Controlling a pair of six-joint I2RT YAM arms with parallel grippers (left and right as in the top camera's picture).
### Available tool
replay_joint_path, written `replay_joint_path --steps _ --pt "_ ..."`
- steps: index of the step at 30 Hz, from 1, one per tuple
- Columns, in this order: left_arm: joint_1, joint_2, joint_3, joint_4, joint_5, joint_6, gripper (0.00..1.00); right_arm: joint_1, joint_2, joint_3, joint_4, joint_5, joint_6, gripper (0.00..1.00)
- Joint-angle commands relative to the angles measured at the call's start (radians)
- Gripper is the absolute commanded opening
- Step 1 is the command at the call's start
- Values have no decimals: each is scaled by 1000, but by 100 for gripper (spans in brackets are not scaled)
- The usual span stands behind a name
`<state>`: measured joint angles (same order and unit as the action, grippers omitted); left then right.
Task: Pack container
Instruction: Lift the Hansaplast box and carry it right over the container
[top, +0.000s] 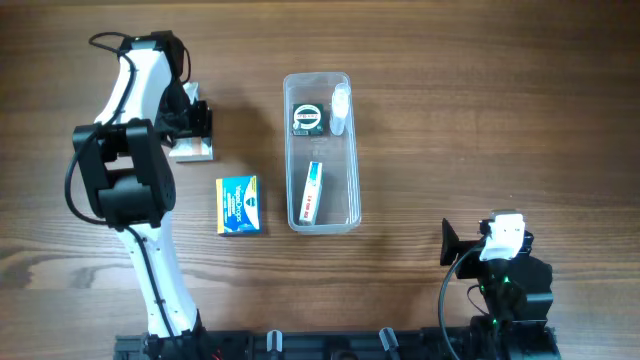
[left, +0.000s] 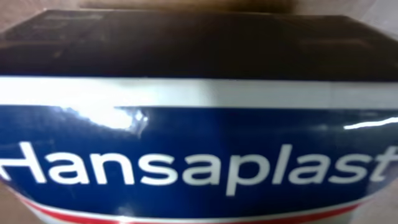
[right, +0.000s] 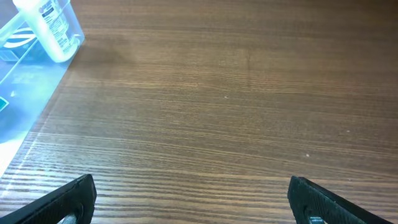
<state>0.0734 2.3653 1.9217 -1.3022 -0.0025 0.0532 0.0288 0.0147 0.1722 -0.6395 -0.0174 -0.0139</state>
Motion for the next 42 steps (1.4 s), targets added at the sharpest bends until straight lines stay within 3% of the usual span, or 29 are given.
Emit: replay_joint_path --steps 1,7,24,42 --pt "-3 23 -5 66 70 -47 67 -4 -10 -5 2 20 -12 100" --pt "-3 6 -5 107 142 -53 68 -4 -10 -5 2 20 -12 100" --pt "-31 -178 -5 119 153 -195 69 -4 -8 -5 2 20 -12 100" --pt "-272 -331 -3 167 171 -410 71 -4 -8 -5 2 20 -12 100"
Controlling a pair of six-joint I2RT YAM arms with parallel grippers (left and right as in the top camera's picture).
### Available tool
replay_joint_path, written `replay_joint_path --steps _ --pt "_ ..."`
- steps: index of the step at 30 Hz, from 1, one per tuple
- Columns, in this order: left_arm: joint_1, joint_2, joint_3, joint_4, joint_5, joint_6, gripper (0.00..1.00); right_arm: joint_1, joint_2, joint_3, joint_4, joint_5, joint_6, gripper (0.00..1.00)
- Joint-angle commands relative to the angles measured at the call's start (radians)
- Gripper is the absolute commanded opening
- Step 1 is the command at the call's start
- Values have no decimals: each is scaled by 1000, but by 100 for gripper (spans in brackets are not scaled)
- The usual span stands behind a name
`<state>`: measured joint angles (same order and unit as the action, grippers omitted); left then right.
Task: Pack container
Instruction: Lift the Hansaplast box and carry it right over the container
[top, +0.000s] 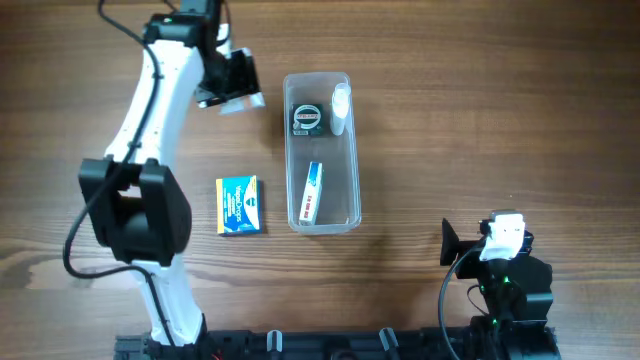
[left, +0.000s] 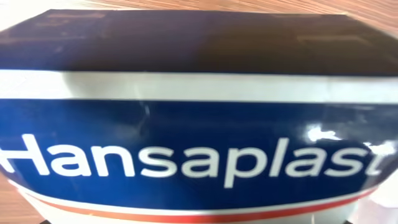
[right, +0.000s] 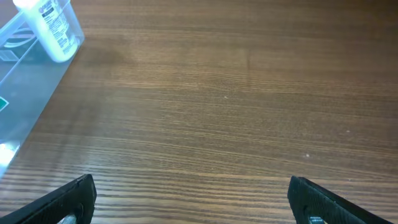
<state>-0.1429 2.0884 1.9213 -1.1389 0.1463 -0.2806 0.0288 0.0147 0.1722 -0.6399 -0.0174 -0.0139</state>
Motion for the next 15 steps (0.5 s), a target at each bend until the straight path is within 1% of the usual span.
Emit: replay_joint_path --steps 1,6,15 --pt "-68 -54 -2 3 21 -86 71 -4 -8 -5 3 20 -12 100" --pt "-145 -56 3 3 21 -121 72 -4 -8 -5 3 20 -13 100" --pt "-233 -56 3 -3 37 -124 73 -4 -8 -5 2 20 -12 100"
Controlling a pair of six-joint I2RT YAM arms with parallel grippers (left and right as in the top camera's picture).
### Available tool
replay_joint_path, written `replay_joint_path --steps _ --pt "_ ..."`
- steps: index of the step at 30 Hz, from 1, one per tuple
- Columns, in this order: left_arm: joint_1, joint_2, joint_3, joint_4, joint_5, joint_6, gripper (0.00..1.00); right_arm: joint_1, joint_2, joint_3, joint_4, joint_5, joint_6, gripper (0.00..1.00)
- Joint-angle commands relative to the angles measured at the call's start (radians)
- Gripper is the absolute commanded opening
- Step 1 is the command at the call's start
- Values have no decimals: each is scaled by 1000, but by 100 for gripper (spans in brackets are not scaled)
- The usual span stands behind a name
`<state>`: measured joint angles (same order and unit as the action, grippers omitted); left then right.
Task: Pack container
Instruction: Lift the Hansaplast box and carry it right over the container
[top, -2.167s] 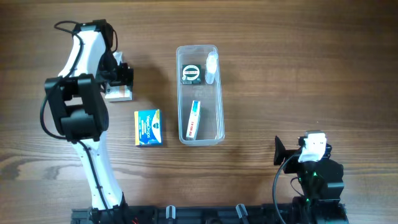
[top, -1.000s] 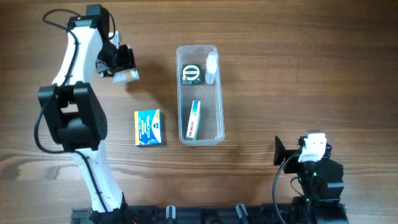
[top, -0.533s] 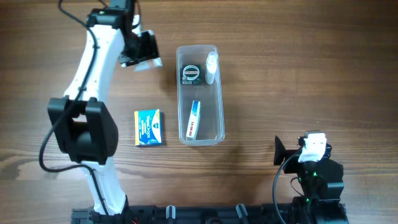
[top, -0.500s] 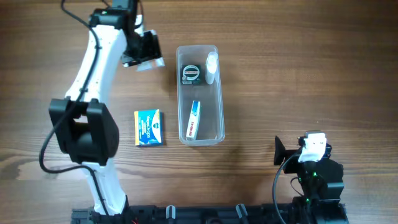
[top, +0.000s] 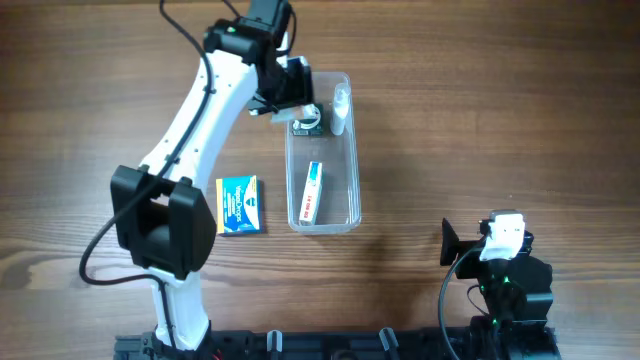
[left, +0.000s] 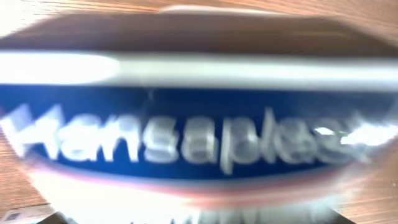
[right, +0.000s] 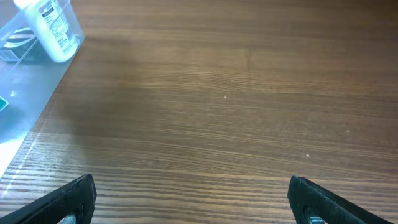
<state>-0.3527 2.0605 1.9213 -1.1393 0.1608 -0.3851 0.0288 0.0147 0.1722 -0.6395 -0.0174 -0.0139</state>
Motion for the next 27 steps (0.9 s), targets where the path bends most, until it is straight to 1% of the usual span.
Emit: replay_joint_path --steps 1,7,17,19,24,27 --pt "-29 -28 3 -9 22 -20 73 -4 -8 -5 2 20 -12 100" --pt "-52 -25 3 -53 26 -21 74 -4 -8 -5 2 20 -13 100" --pt "-95 -15 3 -53 25 -21 74 -4 -8 -5 2 20 -12 100" --pt "-95 -9 3 -50 25 -20 73 -4 -8 -5 2 20 -12 100" --pt "-95 47 3 -16 26 -22 72 -4 -8 -5 2 20 -12 100" --pt "-95 94 3 1 26 -44 71 -4 -8 -5 2 20 -12 100"
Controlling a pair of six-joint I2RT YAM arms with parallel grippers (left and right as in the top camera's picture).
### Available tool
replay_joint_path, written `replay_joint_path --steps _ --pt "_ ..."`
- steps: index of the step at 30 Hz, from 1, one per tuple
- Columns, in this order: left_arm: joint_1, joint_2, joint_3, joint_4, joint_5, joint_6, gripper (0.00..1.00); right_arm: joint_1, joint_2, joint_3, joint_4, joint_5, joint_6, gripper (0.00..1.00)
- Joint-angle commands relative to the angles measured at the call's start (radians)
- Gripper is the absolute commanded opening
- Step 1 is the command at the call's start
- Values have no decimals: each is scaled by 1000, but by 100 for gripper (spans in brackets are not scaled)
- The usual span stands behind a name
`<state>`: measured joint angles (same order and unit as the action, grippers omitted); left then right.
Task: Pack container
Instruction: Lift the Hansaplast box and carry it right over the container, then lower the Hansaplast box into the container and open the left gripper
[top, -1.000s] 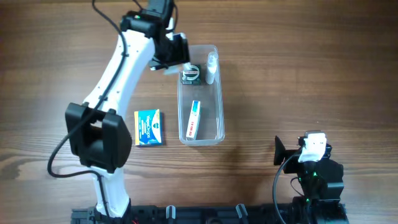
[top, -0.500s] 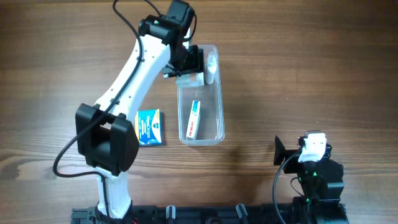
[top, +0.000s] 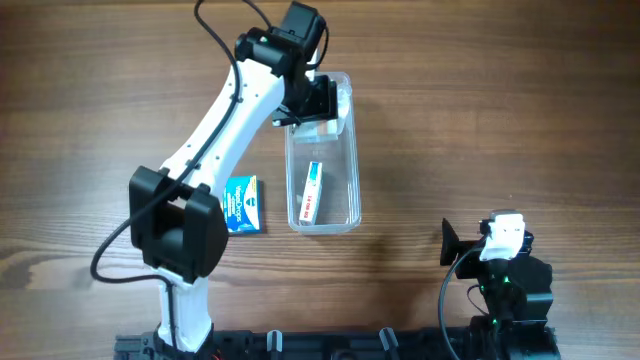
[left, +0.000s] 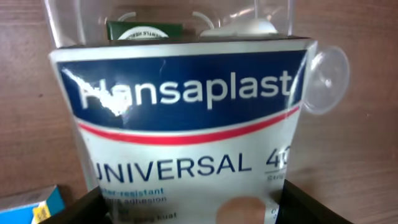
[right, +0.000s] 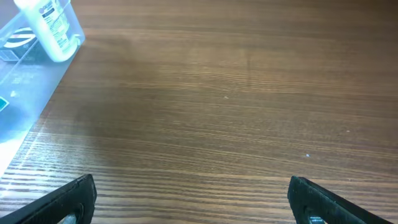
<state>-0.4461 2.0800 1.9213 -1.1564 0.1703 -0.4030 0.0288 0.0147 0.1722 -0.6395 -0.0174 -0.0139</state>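
Observation:
My left gripper (top: 314, 108) hangs over the far end of the clear plastic container (top: 354, 190), shut on a white and blue Hansaplast plaster box (left: 186, 137). In the left wrist view the box fills the frame, with a dark finger at each lower corner. Behind it show the container's far wall (left: 74, 18), a green round item (left: 144, 29) and a white bottle (left: 239, 26). A small red, white and blue box (top: 312, 192) lies in the container's middle. My right gripper (right: 193, 196) is open over bare wood at the near right.
A blue box (top: 243, 203) lies on the table left of the container, partly under the left arm. The right wrist view catches the container's corner (right: 18, 93) and the bottle (right: 46, 25) at its far left. The table is dark wood.
The left gripper has moved right from the container's far left rim to over its far end. The plaster box's front face now shows in the wrist view. The right arm has not moved.
The left gripper was shut on the plaster box at the table's far left. It then held the box just left of the container's far end, then at the container's rim, and now over the container. The right gripper stayed open and still.

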Motion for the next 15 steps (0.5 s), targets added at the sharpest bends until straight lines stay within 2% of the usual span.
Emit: replay_joint_path --steps 1,13,15 --pt "-2 89 3 24 16 -33 71 -4 -8 -5 2 20 -13 100" --pt "19 166 3 80 12 -35 72 -4 -8 -5 2 20 -13 100" --pt "25 168 3 80 13 -36 79 -4 -8 -5 2 20 -12 100"
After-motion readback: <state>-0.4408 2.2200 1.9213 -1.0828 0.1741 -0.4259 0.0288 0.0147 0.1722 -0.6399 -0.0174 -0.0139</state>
